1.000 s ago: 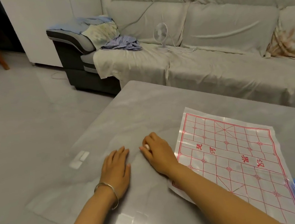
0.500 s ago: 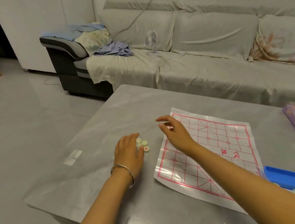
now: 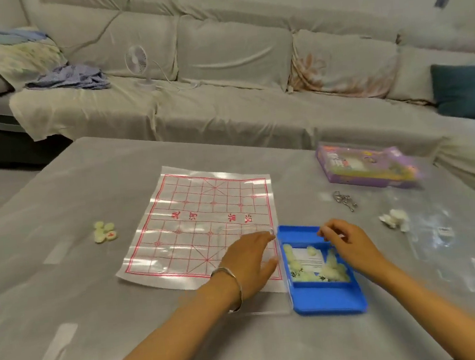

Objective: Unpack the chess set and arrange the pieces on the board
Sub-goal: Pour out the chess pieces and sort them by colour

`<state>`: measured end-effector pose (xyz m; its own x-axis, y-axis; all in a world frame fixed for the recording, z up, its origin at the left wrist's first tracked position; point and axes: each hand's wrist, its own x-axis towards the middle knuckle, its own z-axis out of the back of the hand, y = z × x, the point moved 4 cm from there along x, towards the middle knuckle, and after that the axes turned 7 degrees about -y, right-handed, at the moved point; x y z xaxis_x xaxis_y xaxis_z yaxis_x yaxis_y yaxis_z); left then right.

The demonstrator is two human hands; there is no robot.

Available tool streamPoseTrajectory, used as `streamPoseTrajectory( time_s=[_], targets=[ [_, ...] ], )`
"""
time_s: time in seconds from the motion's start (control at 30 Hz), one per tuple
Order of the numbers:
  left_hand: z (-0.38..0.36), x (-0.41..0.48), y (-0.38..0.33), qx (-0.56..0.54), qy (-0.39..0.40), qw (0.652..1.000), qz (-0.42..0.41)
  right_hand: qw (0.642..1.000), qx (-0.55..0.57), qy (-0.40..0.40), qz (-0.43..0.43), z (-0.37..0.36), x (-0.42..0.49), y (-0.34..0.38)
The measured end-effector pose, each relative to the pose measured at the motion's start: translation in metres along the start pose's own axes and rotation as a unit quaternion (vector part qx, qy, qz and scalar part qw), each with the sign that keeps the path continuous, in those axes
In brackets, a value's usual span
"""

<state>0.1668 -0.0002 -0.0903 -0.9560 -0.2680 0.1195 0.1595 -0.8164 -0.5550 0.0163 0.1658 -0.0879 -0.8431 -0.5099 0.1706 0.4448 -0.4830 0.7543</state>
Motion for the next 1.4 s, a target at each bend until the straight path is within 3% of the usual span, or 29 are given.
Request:
streamPoseTrajectory(
  time_s=[0.13, 0.3, 0.57, 0.83, 1.1, 1.4],
  targets=[
    [-0.036, 0.012, -0.035, 0.075, 0.055, 0.992, -0.081, 0.995, -0.072, 0.035, 0.051, -0.002, -0.018, -0.024],
    [-0.065, 0.021, -0.030, 0.161, 0.092, 0.977, -0.103, 0.948, -0.257, 0.087, 0.169, -0.016, -0.025, -0.019],
    [-0.067, 0.023, -0.024, 0.131, 0.047, 0.977, -0.162, 0.922, -0.283, 0.106, 0.242, -0.024, -0.023, -0.026],
    [-0.075, 0.025, -0.020, 0.077, 0.028, 0.988, -0.129, 0.929, -0.261, 0.129, 0.228, -0.026, -0.022, -0.025],
    [-0.076, 0.028, -0.021, 0.047, 0.033, 0.993, -0.106, 0.953, -0.225, 0.097, 0.178, -0.027, -0.026, -0.028],
    [-0.077, 0.026, -0.021, 0.067, 0.036, 0.990, -0.116, 0.957, -0.196, 0.120, 0.175, -0.027, -0.028, -0.025]
  ],
)
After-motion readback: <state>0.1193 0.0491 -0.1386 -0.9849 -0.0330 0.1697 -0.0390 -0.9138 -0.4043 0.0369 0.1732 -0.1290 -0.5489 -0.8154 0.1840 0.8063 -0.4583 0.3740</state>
